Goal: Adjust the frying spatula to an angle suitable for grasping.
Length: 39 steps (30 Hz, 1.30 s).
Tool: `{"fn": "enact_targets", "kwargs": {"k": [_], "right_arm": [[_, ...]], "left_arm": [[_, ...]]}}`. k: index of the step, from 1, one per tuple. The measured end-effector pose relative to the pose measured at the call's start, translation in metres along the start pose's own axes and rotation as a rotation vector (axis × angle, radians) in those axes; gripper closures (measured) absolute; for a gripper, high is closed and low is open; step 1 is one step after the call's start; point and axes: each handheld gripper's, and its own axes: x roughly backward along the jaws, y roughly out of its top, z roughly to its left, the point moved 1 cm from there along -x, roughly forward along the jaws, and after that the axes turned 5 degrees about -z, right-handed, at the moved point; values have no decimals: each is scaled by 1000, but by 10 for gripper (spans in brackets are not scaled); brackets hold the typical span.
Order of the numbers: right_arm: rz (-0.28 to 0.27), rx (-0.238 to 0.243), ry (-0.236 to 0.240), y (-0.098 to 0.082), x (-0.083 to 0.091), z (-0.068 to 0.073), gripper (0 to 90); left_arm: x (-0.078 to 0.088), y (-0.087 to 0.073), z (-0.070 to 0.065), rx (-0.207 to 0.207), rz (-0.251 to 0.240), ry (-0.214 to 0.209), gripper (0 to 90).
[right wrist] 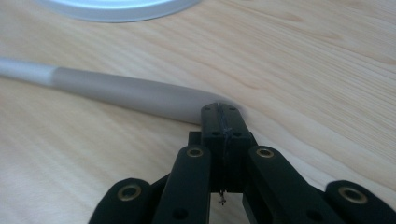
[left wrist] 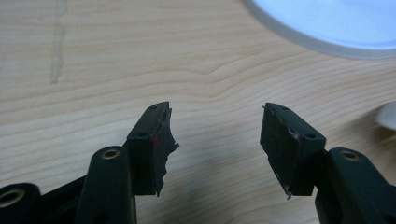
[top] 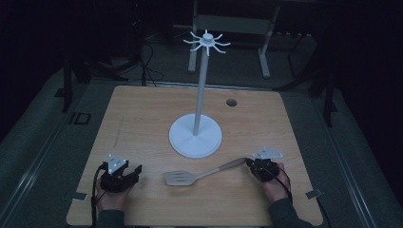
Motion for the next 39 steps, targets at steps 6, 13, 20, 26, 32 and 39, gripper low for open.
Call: {"fn": "enact_targets", "kwargs": {"k": [6,13,20,26,32,39], "right_arm": [[-4,-78,-41,0,-7,-17,900],[2,-104,-29,2,-21,-20,900],[-4,-132,14,-1,-19,-15,900],[-10,-124,84,1,-20,4,900],[-9,-101,134,5,-24,24,900],[-17,-68,179,9,-29,40,898]], "left_arm": [[6,10,-10,-21,-31,-49,441],[7,28,-28,-90,-18,-157,449],[4,50,-48,-130,-18,-225,455],[-1,69,-68,-218,-4,-263,473],[-9,78,-79,-262,19,-284,475],[-16,81,-86,-295,42,-295,474]]}}
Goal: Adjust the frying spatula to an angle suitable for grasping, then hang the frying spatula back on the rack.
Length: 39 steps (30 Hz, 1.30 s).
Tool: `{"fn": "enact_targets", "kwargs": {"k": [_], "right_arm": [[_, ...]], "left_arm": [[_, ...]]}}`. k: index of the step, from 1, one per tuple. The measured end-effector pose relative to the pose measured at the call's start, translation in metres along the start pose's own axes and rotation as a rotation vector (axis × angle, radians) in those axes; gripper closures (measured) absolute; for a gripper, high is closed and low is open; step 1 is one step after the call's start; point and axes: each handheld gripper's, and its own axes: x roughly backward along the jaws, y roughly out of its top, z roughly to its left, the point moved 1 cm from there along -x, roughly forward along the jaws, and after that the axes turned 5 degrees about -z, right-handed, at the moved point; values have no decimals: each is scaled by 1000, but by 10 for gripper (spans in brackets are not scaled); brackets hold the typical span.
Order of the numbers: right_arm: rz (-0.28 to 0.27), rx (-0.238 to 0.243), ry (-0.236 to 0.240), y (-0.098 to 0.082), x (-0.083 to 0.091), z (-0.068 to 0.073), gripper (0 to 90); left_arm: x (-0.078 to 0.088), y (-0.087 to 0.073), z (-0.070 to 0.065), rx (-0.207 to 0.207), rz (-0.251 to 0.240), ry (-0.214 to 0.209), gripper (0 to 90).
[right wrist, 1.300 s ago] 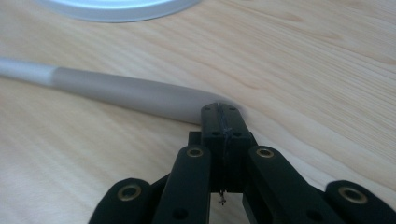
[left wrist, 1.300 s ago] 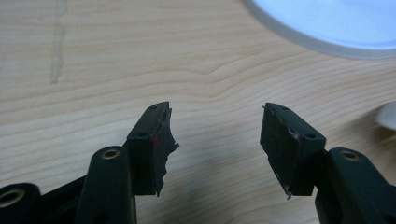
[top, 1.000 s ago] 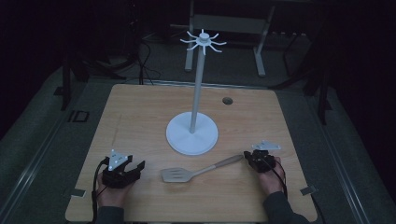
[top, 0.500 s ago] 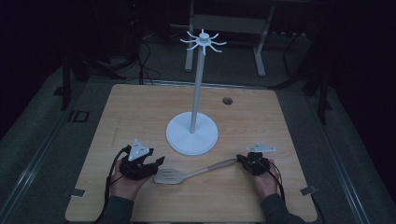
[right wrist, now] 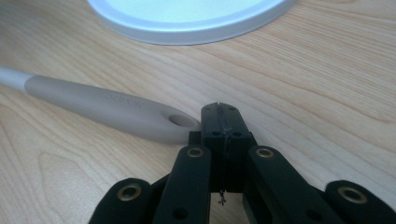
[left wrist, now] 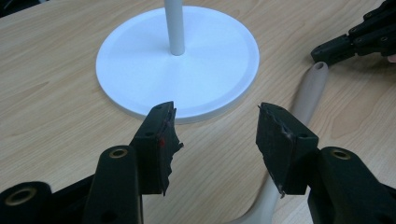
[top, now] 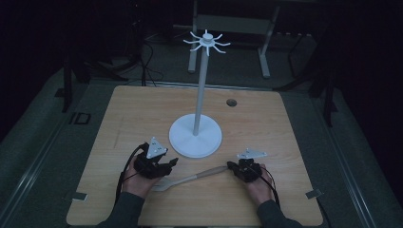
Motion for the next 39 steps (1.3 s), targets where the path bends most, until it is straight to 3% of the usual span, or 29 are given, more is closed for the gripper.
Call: {"fn": "enact_targets", "kwargs": {"k": [5,9,11,13,14,20,29,34,39], "right_arm": [[-4,-27,-16,0,5,-4,768],[-46,-26,-44,3,15,-7,645],[-78,-39,-38,4,20,-11,599],[-98,-67,-1,4,23,-14,574],[-104,-75,19,4,25,-15,574],[-127,-51,-4,2,33,-19,546],[-146,-90,-24,3,47,-24,515],[-152,-44,-30,3,52,-22,505],[-155,-44,-36,2,54,-23,504]], "left_arm": [[-3,2,0,-3,3,-4,474],[-4,6,0,-23,18,-4,472],[-5,7,-1,-23,14,-4,472],[-6,8,-1,-26,16,0,472],[-6,9,-1,-33,23,-2,471],[-13,14,-6,-60,49,-11,471],[-24,21,-11,-67,78,-63,482],[-36,21,-17,-108,139,-106,515],[-51,18,-25,-141,214,-150,556]]}}
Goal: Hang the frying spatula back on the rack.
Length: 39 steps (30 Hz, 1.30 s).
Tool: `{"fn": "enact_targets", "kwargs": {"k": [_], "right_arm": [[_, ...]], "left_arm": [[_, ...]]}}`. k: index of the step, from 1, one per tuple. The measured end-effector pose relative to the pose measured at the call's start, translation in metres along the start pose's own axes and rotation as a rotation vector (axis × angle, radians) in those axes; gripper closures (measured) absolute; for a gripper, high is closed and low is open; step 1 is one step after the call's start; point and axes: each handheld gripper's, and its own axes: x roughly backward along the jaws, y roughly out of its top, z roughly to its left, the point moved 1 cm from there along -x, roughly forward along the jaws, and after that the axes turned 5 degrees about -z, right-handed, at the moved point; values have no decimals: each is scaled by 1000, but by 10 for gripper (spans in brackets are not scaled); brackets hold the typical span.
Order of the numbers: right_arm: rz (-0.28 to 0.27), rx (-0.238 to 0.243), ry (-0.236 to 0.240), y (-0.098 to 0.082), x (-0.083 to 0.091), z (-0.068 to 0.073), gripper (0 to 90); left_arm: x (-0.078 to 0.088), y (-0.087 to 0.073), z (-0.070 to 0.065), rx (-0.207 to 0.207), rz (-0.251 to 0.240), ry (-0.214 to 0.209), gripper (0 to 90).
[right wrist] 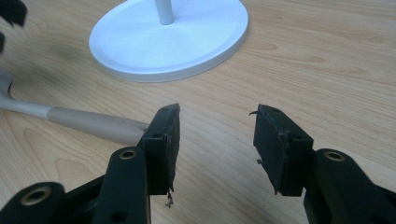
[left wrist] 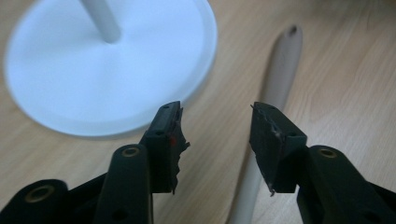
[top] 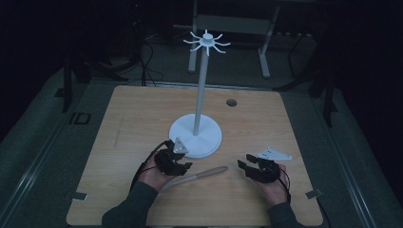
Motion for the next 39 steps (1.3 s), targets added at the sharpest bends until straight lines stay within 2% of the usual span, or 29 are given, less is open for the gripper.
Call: {"fn": "enact_targets", "kwargs": {"k": [11,15,19,21,26,29,39], "right_arm": [[-13,-29,-10,0,7,-7,500],[-9,-28,-7,-1,6,-7,498],[-9,-24,-4,-1,6,-6,498],[-8,-26,-4,-1,6,-7,497],[-8,-32,-7,-2,6,-9,494],[-9,-33,-10,-2,7,-9,491],[-4,-31,-12,-3,5,-9,486]], "left_arm": [[-19,5,-8,-32,88,-83,598],[-29,6,-11,-51,140,-109,607],[-41,3,-14,-47,198,-134,607],[-44,3,-15,-59,223,-142,607],[-52,3,-20,-76,264,-145,632],[-53,4,-23,-84,270,-158,671],[-54,5,-27,-117,290,-136,693]]}}
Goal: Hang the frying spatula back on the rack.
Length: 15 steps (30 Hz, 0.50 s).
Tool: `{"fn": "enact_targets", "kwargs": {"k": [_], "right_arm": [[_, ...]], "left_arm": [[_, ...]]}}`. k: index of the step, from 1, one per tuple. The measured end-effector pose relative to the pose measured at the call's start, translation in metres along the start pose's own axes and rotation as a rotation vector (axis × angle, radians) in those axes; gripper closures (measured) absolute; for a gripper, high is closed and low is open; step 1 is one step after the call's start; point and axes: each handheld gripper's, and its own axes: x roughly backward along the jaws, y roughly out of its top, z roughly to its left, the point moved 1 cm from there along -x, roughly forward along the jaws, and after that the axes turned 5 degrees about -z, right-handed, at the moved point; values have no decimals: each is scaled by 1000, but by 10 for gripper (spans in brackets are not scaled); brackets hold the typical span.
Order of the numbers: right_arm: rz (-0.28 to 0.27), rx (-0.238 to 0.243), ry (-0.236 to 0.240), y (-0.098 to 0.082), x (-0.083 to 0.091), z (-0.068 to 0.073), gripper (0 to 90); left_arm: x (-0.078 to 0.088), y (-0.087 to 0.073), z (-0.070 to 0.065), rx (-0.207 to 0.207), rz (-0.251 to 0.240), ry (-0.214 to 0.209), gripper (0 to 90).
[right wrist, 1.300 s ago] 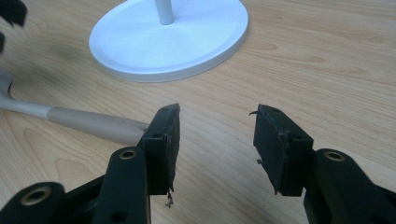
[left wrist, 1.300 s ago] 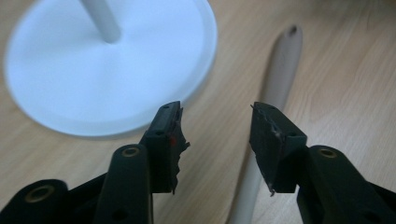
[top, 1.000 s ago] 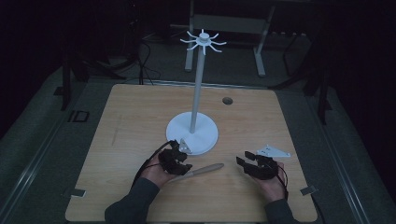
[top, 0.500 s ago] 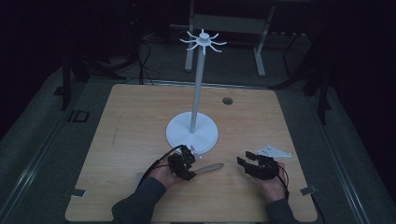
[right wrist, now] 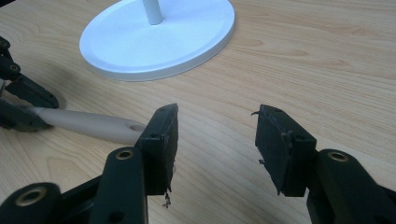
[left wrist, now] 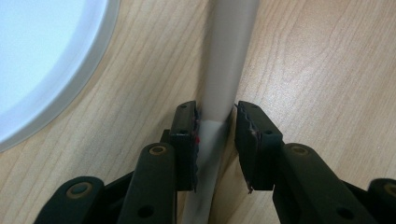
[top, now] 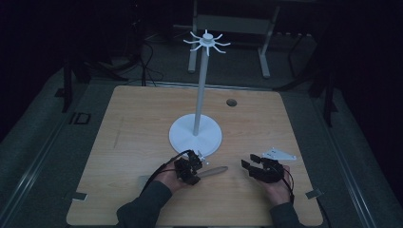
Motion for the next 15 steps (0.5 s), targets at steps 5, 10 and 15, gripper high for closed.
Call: {"fn": "enact_targets", "kwargs": {"k": [5,10,15], "right_arm": [[2,0,0,-1,-1,0,484],[6,2,1,-1,-2,0,484],[7,-1,2,-1,-2,0,483]], "left_arm": [[0,1,-3,-27,7,2,706],[-1,3,-5,-38,10,12,707],[-2,5,-3,-37,19,-4,711]]}}
